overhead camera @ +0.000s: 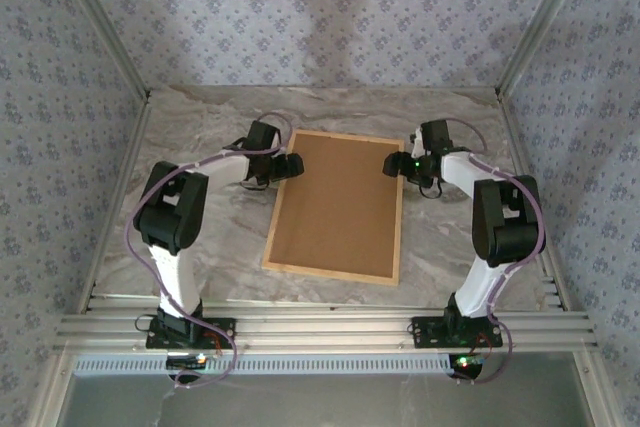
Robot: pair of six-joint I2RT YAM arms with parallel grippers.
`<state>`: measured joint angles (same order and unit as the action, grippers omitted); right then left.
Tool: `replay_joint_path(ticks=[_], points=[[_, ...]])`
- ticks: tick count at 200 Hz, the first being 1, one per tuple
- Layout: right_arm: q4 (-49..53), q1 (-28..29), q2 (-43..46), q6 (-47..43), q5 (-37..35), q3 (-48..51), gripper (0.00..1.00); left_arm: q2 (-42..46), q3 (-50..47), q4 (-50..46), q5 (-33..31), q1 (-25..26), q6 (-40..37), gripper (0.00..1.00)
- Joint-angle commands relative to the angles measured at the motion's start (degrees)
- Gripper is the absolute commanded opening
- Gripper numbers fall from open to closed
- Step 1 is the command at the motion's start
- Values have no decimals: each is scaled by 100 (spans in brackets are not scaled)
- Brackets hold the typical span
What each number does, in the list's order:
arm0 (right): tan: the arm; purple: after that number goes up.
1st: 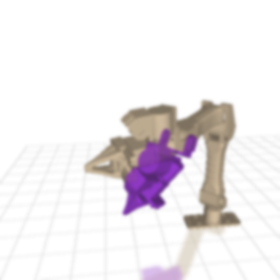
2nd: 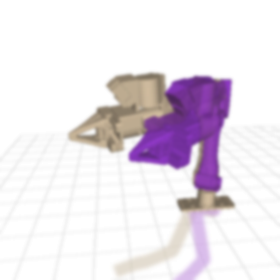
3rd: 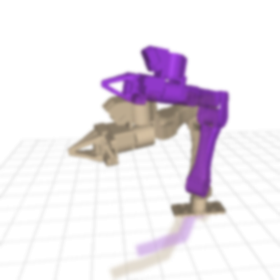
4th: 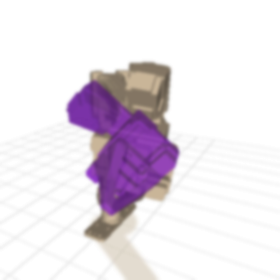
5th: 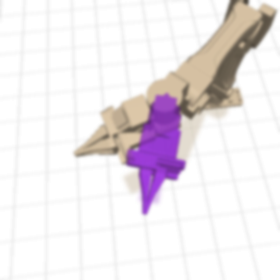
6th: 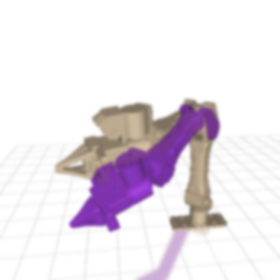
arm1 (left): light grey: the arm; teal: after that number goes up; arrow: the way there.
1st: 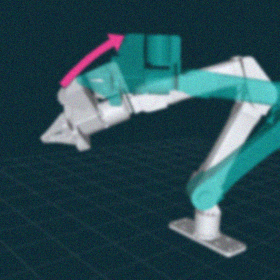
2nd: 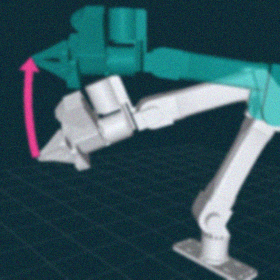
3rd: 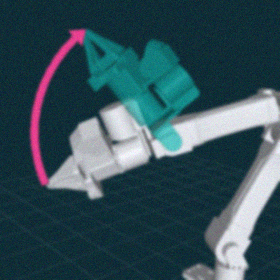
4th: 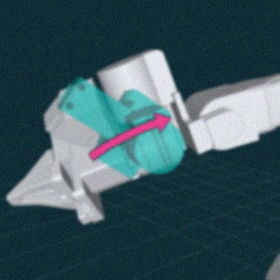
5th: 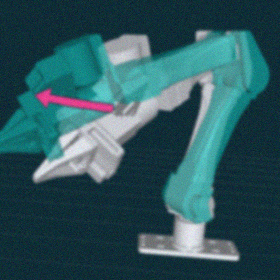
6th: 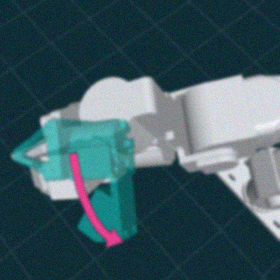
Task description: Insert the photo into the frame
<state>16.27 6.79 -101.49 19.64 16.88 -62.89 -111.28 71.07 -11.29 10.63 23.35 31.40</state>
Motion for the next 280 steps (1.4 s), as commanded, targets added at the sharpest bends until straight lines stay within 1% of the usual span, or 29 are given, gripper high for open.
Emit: replay_joint_path(ticks=[1, 41, 81, 107, 125, 144, 167, 177, 201, 217, 247, 266, 280], points=[[395, 72, 5, -227, -225, -117, 77, 261, -53, -283, -83, -7, -379, 77], [395, 119, -26, -200, 151, -3, 71, 68, -80, -443, 63, 11, -663, 65], [326, 150, -224, -156, 302, -7, 65, -25, -180, -432, 117, 11, -749, 55], [356, 195, -334, -179, 357, -111, 61, -12, -273, -398, 45, 42, -746, 48], [391, 244, -376, -217, 414, -201, 60, 10, -353, -431, -122, 102, -798, 44], [493, 267, -432, -297, 513, -347, 60, 61, -483, -474, -439, 190, -837, 39], [755, 259, -470, -439, 579, -491, 60, 251, -807, -419, -755, 243, -756, 34], [1002, 259, -444, -528, 431, -726, 60, 366, -963, -379, -866, 247, -691, 32], [1445, 224, -315, -745, -535, -954, 62, 583, -1284, -279, -922, 246, -633, 31], [1557, 167, -374, -782, -869, -1161, 62, 642, -1439, -230, -923, 248, -596, 30], [1791, 182, -832, -786, -1258, -1751, 59, 712, -1671, -98, -877, 248, -536, 30], [1788, 187, -1133, -782, -1284, -2050, 54, 748, -1723, -62, -878, 247, -529, 30], [2009, 186, -1370, -795, -1313, -2337, 50, 754, -1737, -46, -866, 249, -543, 30]])
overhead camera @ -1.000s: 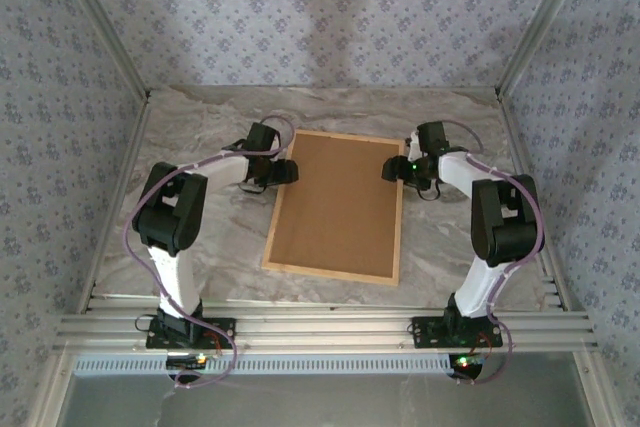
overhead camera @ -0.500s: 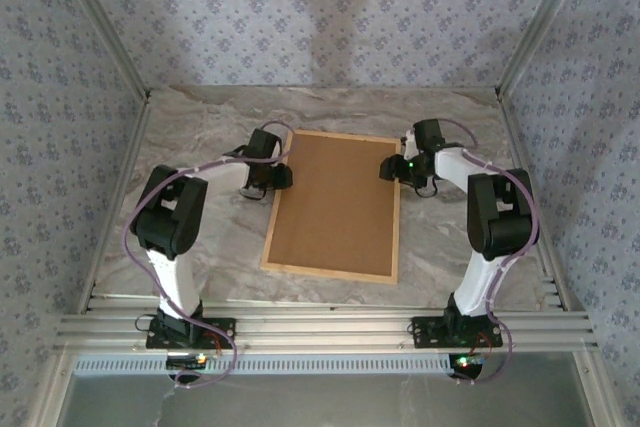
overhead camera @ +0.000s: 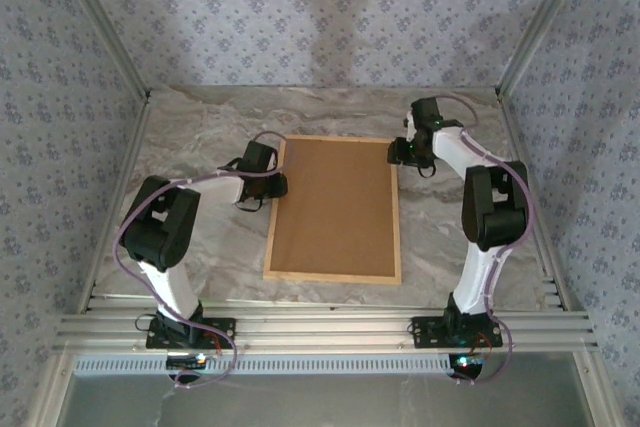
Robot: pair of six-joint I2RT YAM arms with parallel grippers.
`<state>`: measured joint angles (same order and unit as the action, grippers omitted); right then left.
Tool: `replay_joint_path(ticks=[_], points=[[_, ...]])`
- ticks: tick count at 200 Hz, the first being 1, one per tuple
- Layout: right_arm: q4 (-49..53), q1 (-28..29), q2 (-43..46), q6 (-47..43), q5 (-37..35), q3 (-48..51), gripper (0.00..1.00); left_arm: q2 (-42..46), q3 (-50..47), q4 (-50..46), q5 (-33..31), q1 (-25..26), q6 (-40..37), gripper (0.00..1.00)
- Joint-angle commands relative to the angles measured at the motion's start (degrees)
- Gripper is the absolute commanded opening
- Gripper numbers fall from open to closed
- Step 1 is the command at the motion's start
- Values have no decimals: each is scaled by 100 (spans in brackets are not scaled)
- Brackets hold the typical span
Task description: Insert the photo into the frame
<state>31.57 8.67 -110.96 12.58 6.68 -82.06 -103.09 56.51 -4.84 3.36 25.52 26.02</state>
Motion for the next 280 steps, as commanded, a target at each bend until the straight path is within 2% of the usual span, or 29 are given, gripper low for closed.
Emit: replay_joint_path(ticks=[1, 40, 218, 280], points=[[489, 1, -438, -89, -296, -440, 50, -69, -277, -692, -140, 32, -7, 30], [656, 11, -913, -106, -307, -982, 43, -119, -246, -676, -90, 23, -62, 31], [1073, 234, -1788, -233, -259, -1514, 41, -150, -255, -658, 29, -11, -175, 31], [1443, 454, -1990, -377, -665, -1815, 41, -142, -250, -685, 42, -12, -221, 30]])
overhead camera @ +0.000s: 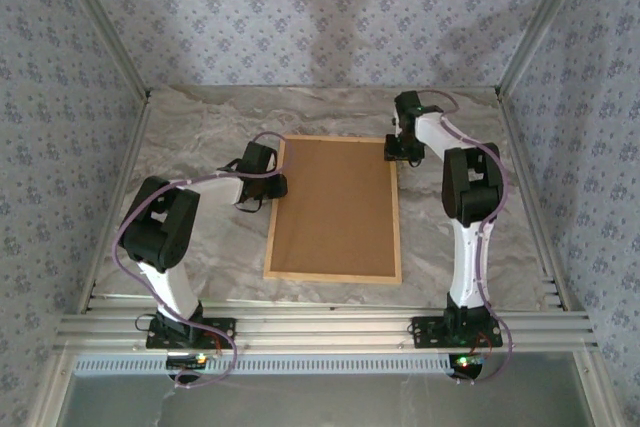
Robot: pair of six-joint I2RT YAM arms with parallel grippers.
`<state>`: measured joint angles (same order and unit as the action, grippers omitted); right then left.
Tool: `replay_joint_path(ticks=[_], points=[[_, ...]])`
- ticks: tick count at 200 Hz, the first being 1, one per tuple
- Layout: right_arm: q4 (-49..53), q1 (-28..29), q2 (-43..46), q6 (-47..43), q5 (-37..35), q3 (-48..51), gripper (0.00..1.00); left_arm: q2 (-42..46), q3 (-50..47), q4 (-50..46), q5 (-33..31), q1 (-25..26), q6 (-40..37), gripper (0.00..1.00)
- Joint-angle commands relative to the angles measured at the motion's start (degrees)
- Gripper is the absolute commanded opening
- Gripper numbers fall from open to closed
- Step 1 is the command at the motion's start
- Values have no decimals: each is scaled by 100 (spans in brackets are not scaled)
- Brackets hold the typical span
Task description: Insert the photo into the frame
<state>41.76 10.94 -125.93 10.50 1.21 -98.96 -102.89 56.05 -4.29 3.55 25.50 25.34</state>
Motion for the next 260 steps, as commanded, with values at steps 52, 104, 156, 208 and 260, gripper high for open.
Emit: replay_joint_path(ticks=[52, 104, 156, 208, 260], points=[[844, 347, -745, -333, -215, -528, 44, -143, -191, -757, 5, -19, -204, 30], [1035, 395, -896, -436, -249, -755, 51, -170, -165, -754, 15, -36, -223, 30], [1386, 445, -1132, -635, -247, -1177, 61, -205, -154, -749, 32, -45, -232, 30], [1485, 444, -984, -672, -206, -1398, 61, -218, -158, -764, 40, -71, -249, 30], [1425, 287, -164, -627, -355, -1275, 63, -221, -164, -740, 56, -82, -223, 30]])
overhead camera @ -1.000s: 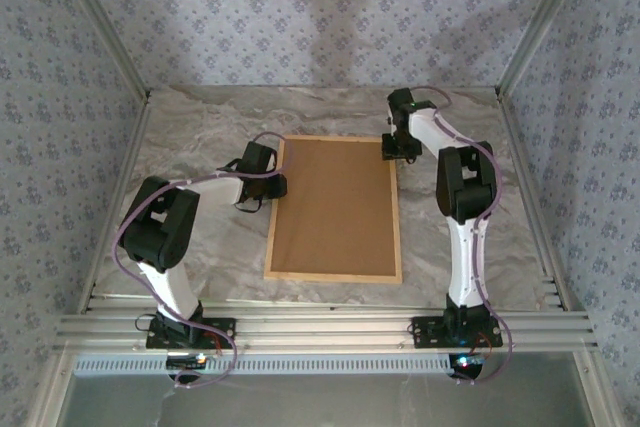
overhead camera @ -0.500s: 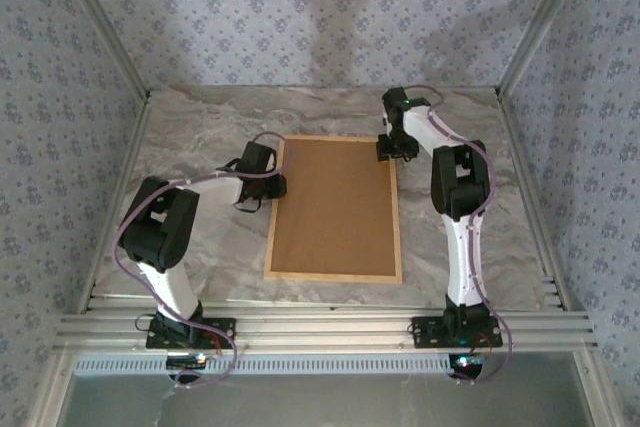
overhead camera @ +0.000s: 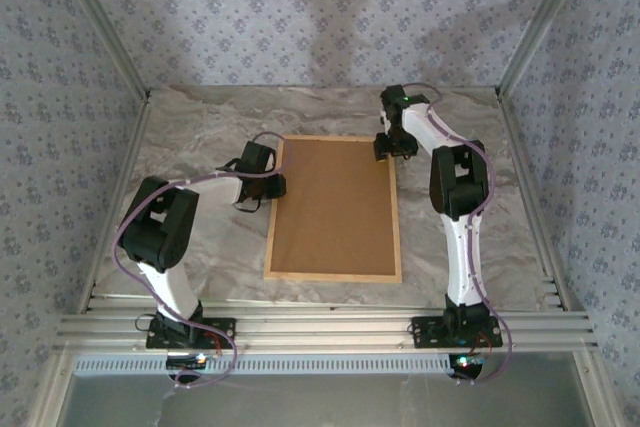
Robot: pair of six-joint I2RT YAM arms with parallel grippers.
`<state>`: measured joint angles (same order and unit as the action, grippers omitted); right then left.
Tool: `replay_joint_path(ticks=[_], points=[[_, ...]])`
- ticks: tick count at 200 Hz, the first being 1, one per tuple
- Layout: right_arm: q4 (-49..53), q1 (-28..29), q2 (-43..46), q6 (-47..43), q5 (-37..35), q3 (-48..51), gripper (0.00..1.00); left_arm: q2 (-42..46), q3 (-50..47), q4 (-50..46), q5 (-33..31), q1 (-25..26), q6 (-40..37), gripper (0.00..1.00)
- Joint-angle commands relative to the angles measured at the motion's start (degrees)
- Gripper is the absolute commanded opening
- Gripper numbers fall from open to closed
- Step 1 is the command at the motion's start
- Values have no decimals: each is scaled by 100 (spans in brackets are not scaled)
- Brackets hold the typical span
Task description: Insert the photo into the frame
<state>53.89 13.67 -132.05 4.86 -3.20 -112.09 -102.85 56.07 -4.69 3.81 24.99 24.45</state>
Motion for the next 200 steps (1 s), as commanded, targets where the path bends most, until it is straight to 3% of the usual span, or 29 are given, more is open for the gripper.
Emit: replay_joint_path(ticks=[1, 73, 200], points=[[211, 13, 450, -64, 67, 38, 62, -226, -166, -700, 26, -31, -133, 30], [290, -15, 96, -81, -451, -66, 52, -253, -165, -683, 40, -30, -159, 30], [211, -110, -333, -104, -156, -164, 46, -306, -155, -665, 59, -38, -159, 30]])
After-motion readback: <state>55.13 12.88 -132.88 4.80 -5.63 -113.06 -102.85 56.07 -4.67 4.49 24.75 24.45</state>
